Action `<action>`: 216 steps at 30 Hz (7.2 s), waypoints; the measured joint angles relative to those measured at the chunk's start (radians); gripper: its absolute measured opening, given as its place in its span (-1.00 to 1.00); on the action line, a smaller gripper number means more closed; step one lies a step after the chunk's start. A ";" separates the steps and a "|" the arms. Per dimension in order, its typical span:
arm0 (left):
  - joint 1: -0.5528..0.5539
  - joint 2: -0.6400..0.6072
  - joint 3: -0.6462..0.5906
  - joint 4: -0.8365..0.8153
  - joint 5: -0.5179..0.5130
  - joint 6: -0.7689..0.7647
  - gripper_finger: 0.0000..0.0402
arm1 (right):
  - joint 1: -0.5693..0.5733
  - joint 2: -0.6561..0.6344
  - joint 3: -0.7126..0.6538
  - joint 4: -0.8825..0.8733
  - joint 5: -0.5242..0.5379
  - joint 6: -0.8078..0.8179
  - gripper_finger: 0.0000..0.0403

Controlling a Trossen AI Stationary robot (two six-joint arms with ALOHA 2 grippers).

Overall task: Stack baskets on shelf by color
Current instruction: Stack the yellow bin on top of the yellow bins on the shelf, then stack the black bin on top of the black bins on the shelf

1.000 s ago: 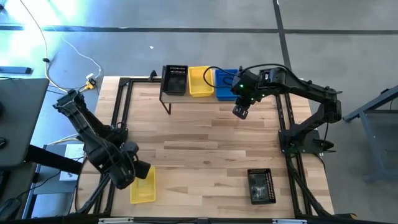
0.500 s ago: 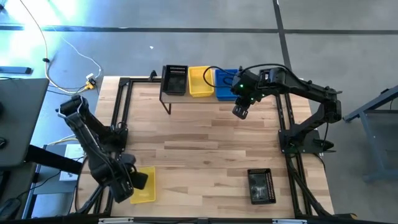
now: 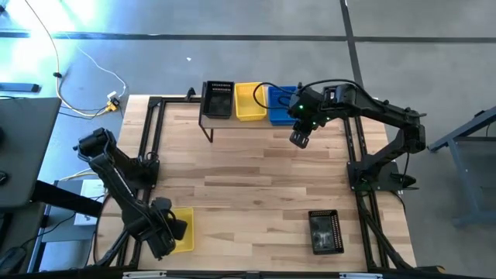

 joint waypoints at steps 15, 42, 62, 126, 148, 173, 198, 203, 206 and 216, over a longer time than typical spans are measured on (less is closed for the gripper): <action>0.045 0.133 0.000 0.108 0.067 -0.016 -0.29 | 0.000 0.000 0.000 0.005 0.000 -0.003 -0.61; 0.267 -0.017 0.001 0.195 -0.223 0.097 -0.99 | 0.000 0.000 0.000 0.016 0.000 -0.011 -0.61; 0.664 -0.268 0.035 0.221 -0.431 0.652 -1.00 | 0.000 0.000 0.000 0.050 0.012 0.010 -0.61; 1.570 0.012 0.511 0.388 0.110 1.365 -1.00 | 0.000 0.001 0.000 0.048 0.090 0.123 -0.61; 1.567 0.073 0.512 0.385 0.055 1.354 -1.00 | 0.000 0.001 0.000 0.033 0.091 0.121 -0.61; 1.567 0.072 0.512 0.398 0.040 1.372 -0.78 | 0.000 0.001 0.000 0.004 0.091 0.117 -0.61; 1.566 0.071 0.512 0.439 0.059 1.394 -0.49 | 0.000 0.001 0.000 -0.002 0.091 0.121 -0.61; 1.569 0.071 0.512 0.440 0.055 1.411 -0.38 | 0.000 0.001 0.000 -0.003 0.091 0.121 -0.61; 1.580 0.066 0.512 0.441 0.055 1.441 -0.39 | 0.000 0.001 0.000 -0.003 0.090 0.121 -0.61; 1.571 0.065 0.512 0.439 0.055 1.535 -0.50 | 0.000 0.001 0.000 -0.003 0.086 0.121 -0.61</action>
